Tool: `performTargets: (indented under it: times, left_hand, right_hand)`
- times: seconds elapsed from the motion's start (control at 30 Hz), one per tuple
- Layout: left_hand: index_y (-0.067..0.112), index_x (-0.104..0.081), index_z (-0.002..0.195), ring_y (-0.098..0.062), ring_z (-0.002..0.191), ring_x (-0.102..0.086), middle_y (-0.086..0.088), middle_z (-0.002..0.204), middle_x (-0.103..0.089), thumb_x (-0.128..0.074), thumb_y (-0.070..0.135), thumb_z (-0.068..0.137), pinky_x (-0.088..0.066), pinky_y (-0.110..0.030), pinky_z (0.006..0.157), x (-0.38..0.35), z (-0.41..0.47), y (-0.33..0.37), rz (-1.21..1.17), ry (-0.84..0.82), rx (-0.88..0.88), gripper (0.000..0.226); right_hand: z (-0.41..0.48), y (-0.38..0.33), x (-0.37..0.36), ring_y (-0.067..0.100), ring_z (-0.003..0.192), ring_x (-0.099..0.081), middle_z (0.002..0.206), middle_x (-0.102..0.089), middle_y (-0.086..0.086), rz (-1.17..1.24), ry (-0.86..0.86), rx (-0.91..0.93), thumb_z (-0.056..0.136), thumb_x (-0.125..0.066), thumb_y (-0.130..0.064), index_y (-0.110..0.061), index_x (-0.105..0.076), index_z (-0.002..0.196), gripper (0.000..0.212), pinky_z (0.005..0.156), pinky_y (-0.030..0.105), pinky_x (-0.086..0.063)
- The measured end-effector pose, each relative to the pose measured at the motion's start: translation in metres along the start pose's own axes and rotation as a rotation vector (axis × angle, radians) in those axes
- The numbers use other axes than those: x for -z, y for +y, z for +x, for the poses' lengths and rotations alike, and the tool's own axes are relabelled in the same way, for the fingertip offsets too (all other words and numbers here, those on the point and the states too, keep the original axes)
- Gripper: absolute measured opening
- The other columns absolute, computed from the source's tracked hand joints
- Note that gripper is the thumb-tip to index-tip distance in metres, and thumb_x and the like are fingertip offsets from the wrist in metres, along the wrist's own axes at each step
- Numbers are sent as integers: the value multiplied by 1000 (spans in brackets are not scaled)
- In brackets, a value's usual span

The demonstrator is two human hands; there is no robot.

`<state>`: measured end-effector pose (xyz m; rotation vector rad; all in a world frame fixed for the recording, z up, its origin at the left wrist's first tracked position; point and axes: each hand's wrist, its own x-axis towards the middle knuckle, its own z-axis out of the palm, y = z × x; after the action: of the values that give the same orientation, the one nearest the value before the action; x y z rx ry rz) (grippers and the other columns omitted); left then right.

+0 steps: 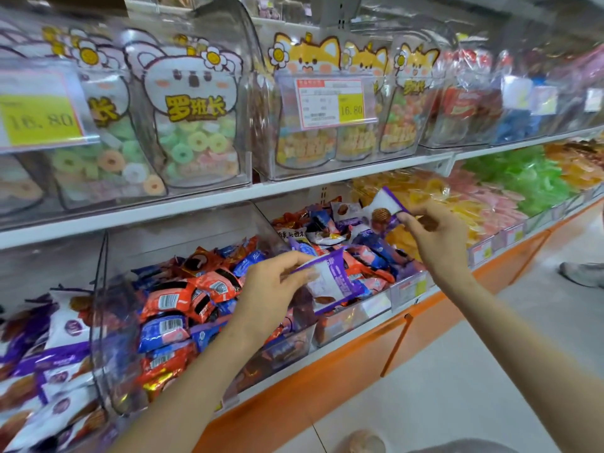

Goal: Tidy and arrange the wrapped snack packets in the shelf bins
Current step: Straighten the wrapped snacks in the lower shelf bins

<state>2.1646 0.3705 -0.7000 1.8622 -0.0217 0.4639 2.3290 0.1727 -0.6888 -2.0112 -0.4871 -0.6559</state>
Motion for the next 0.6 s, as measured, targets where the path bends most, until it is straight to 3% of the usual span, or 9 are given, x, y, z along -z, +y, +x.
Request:
performTargets:
  times: [0.07,0.17,0.27,0.37,0.47,0.53,0.6]
  left_hand:
    - [32,-69,85,0,100,-60,14,102,-67,-62,5,86,-50,-25,89,-3,-2,1,83,14,-77,28]
    - [22,-72,79,-5,119,-47,19,121,-55,-68,4,81,-42,-29,99,-8,-6,2,167,23,-154,18]
    - [30,-64,68,-2,124,-41,29,124,-47,-72,8,77,-37,-31,99,-9,-11,6,170,5,-147,25]
    - [32,-64,69,11,110,-48,32,107,-55,-72,8,77,-47,-34,92,-10,-17,6,56,-18,-52,27]
    - [31,-66,72,2,91,-60,23,84,-63,-71,5,77,-51,-20,75,-8,-19,3,33,-16,-56,27]
    - [32,-66,72,-2,80,-61,19,78,-65,-70,4,78,-48,-14,69,-3,-19,4,69,7,-93,29]
    - [33,-65,71,-3,78,-61,17,80,-65,-70,3,78,-47,-12,67,2,-19,4,74,28,-105,31]
  right_hand:
    - [-21,-23,13,16,64,-59,66,-63,-9,179,-126,-15,81,-71,-13,-19,-63,71,14,58,23,-46]
    - [-48,-44,21,8,63,-59,66,-66,-8,377,-348,-47,76,-73,-10,-20,-67,69,14,59,17,-47]
    - [-66,-49,21,5,65,-59,71,-66,-4,450,-481,-38,71,-72,-17,-18,-68,67,6,63,19,-48]
    - [-74,-45,19,12,73,-62,78,-66,1,415,-559,-25,78,-70,0,-12,-68,71,14,68,29,-51]
    - [-77,-47,17,11,76,-64,79,-68,-2,395,-643,-33,80,-66,6,-11,-69,74,18,70,23,-51]
    - [-70,-54,20,7,75,-65,77,-70,-6,434,-722,-90,81,-65,-1,-12,-71,77,12,68,17,-50]
    - [-47,-49,17,9,74,-67,80,-72,-4,378,-680,-130,83,-64,-17,-11,-72,84,11,66,17,-53]
